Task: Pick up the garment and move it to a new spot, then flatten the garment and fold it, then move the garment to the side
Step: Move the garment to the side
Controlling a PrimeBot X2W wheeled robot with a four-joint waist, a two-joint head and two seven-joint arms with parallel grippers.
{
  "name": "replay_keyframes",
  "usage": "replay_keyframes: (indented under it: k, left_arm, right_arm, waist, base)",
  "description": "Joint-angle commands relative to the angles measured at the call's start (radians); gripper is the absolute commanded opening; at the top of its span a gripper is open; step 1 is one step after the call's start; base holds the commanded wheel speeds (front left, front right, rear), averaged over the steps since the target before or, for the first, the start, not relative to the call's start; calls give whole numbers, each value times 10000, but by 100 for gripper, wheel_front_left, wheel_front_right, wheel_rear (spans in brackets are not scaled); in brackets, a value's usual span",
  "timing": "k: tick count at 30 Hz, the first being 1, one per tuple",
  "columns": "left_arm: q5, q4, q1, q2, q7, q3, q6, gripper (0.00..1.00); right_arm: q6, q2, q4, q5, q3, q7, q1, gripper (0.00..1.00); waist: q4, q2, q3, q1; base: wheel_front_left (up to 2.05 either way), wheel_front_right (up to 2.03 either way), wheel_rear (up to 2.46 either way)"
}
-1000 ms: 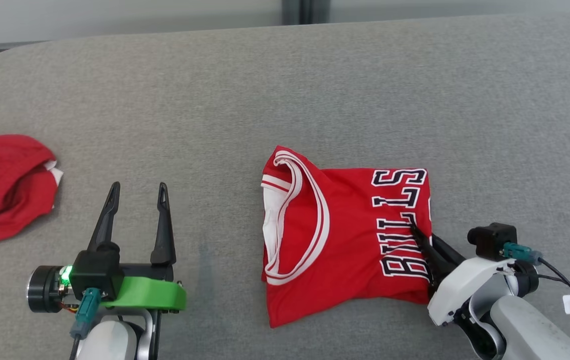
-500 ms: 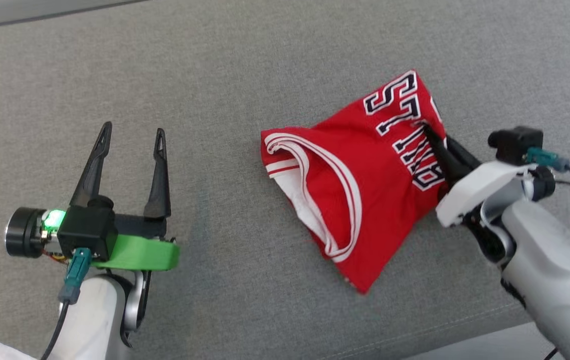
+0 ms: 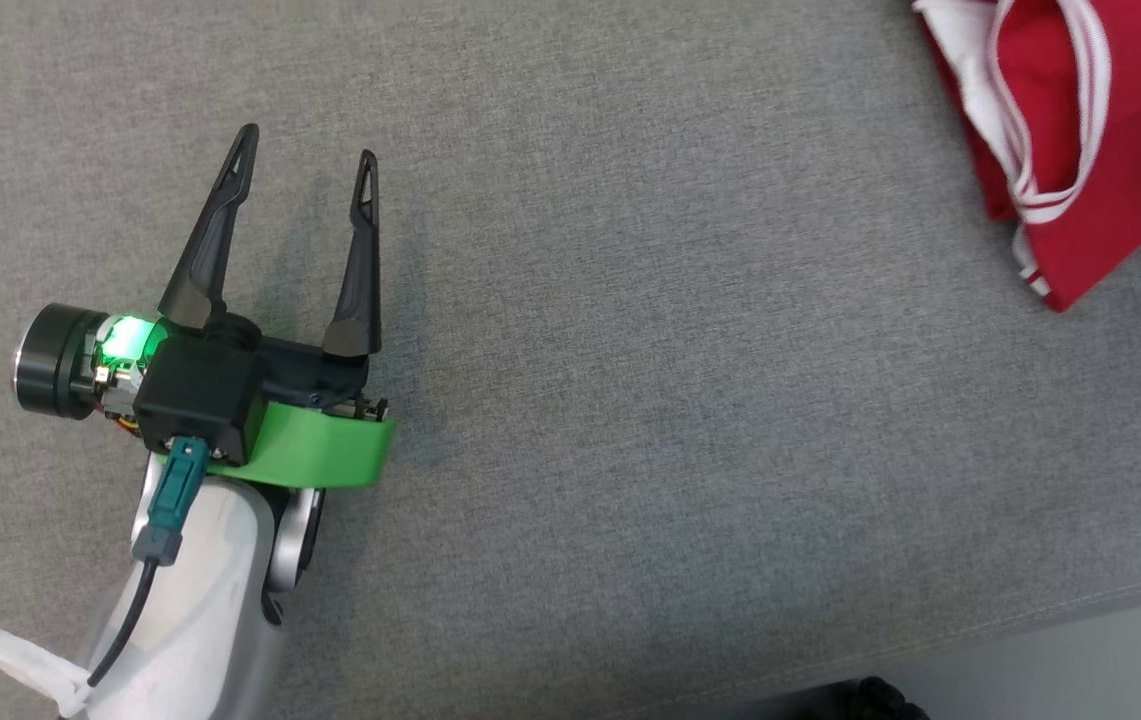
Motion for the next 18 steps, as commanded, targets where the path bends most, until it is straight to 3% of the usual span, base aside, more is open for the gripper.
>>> replay_keyframes:
  k: [1,6,7,8,9,13,18]
  left_arm:
    - [87,-101,-260,1,30,-35,-63,100]
    - [182,-260,-539,9,57,-162,-79,100]
    - [212,-283,-568,-9,68,-200,-63,100]
    - [228,-314,-592,-19,77,-227,-36,100]
    - [217,-323,-595,2,70,-213,-26,100]
    - [78,-178,-416,-14,-44,-205,31,100]
    - [-144,88,74,2,-163,-47,164,100]
  right_arm:
    - [-21,-166,190,65,-120,-91,-208,0]
    - [-22,-730,1154,-249,-639,-172,-648,0]
    - [-21,-728,1182,-283,-775,-179,-733,25]
    - [-22,-817,1197,-485,-986,-183,-801,93]
    - [-22,-885,1152,-629,-1232,-185,-836,100]
    - [-22,-780,714,-1490,-2479,-160,-83,100]
    - [-21,-74,-1101,-2782,-4509,-162,1705,100]
  waist:
    - [376,-1,614,-1]
    - [483,-1,965,-1]
    - [485,-1,988,-1]
    - [474,-1,1005,-1]
    - [456,-1,1009,-1]
    - [352,-1,709,-1]
    - [92,-1,-79,-1]
  base:
    - [0,0,0]
    - [0,0,0]
    - [0,0,0]
    - [0,0,0]
    - [0,0,0]
    - [0,0,0]
    - [0,0,0]
